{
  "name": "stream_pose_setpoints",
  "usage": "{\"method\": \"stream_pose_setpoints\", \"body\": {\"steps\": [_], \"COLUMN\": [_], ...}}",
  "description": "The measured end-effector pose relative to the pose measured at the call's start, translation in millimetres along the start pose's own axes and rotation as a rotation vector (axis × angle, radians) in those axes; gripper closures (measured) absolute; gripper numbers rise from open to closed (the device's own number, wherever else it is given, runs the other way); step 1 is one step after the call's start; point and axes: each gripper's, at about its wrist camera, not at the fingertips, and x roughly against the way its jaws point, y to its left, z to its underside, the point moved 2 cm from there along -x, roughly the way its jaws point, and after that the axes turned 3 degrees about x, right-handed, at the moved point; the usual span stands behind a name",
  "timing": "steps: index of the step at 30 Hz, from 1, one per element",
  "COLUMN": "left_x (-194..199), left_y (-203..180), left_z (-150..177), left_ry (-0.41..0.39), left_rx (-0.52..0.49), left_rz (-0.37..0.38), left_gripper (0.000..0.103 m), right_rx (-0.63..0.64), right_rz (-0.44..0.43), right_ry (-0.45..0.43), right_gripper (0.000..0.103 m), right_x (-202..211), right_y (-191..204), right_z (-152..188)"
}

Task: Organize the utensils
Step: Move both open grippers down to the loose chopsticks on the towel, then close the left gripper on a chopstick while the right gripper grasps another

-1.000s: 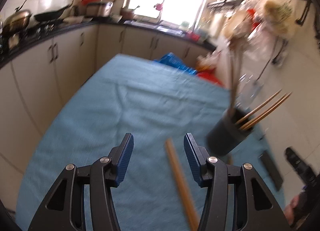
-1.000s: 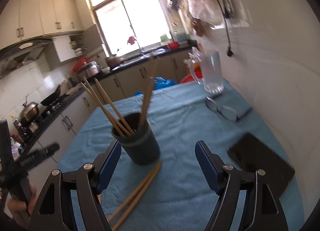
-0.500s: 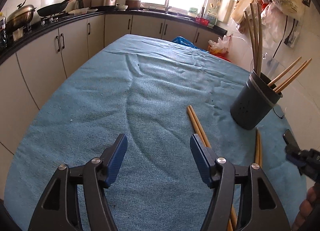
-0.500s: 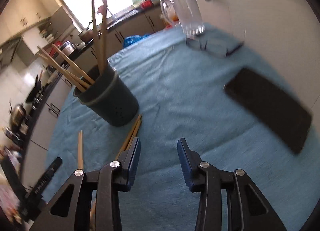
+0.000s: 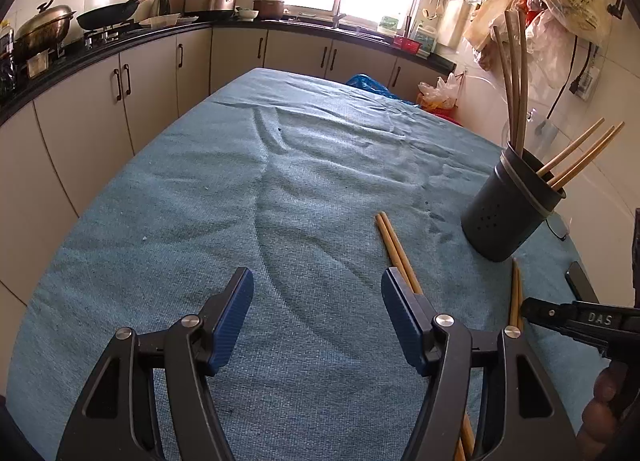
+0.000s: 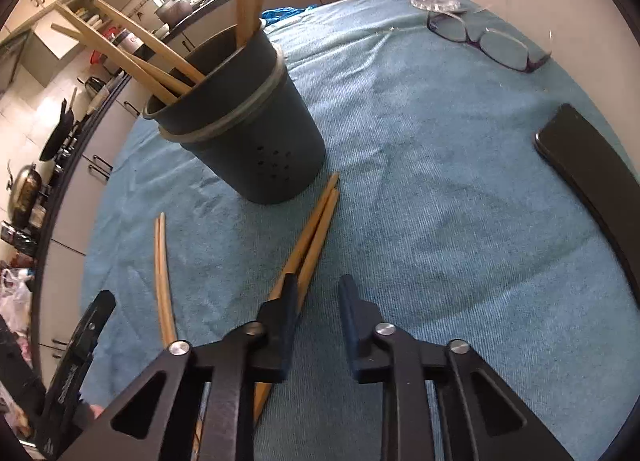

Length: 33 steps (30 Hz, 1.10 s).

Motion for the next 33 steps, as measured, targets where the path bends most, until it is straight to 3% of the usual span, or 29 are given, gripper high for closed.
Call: {"method": "stream_pose_setpoints", "body": {"steps": [4, 7, 12, 20, 23, 27, 33], "left_x": [-0.2, -0.7, -4.2, -15.0, -15.8, -23.2, -28.0], "left_y": [0.4, 0.8, 0.4, -9.7, -23.4, -33.4, -44.2], "left_z": [-0.3, 0.0, 0.2, 4.1, 5.7, 7.1, 3.5], "left_ry": [0.004, 0.007, 0.032, 0.164, 0.191, 0.225, 0.252], "left_rx": [0.0, 0.001, 0.0, 0.008, -0.023, -0.042, -0.046], "left_rz": [0.0, -0.005, 0.003, 0.107, 0.127, 0.087, 0.081], "left_gripper": [0.038, 0.038, 0.038, 0.038, 0.05, 0.066, 0.067], "right_rx": [0.056, 0.141, 0.144, 0.089, 0.101, 0.109, 0.121], "right_rz": [0.038, 0.143, 0.201, 0.069, 0.045, 0.012, -0.016], "right_ry": [-0.003, 0.0, -0.019, -0.087, -0.114, -0.138, -0.162], "right_gripper": [0.083, 0.091, 0.092, 0.092, 0.092, 0.092, 0.092], "right_x": [-5.1, -7.3, -0.2, 8.1, 6.5, 0.8, 2.8], "right_y": [13.9, 22.7, 2.4, -26.3, -27.8, -29.6, -32.9], "right_z": [-1.6, -1.6, -5.3, -3.9, -2.6, -2.8, -1.1]}}
